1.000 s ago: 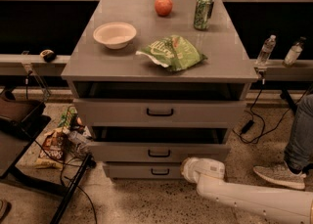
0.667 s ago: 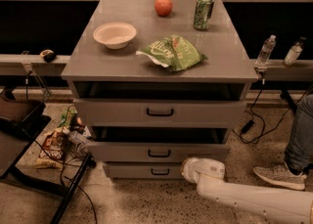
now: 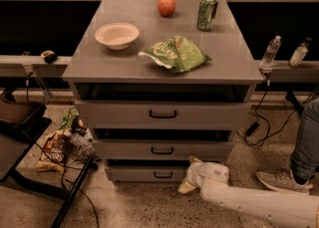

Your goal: Close middle drawer

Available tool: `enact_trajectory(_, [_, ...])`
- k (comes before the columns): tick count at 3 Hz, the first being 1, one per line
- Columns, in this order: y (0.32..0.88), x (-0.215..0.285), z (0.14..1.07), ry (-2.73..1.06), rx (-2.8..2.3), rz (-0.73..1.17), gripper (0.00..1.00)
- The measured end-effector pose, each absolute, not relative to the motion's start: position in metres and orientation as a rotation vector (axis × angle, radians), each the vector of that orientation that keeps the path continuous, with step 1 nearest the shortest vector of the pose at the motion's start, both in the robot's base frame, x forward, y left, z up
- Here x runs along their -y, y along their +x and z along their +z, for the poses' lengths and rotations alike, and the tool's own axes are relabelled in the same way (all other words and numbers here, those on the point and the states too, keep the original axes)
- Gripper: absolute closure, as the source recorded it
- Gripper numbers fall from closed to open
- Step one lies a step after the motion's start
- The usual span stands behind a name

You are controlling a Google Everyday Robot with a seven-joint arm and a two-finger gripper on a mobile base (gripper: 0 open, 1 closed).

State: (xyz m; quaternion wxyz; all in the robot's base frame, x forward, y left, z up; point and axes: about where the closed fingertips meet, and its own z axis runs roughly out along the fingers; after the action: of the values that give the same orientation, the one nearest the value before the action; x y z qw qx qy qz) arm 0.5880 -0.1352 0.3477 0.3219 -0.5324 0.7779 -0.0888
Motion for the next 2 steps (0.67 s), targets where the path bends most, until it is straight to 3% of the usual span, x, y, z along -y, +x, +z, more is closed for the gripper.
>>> enact_trajectory(1, [0.5880, 0.1352, 0.3477, -1.398, -2.043, -0.233, 0.00])
enact_trajectory(2, [0.5877, 0.1351, 0.3477, -1.398, -2.043, -0.233, 0.19])
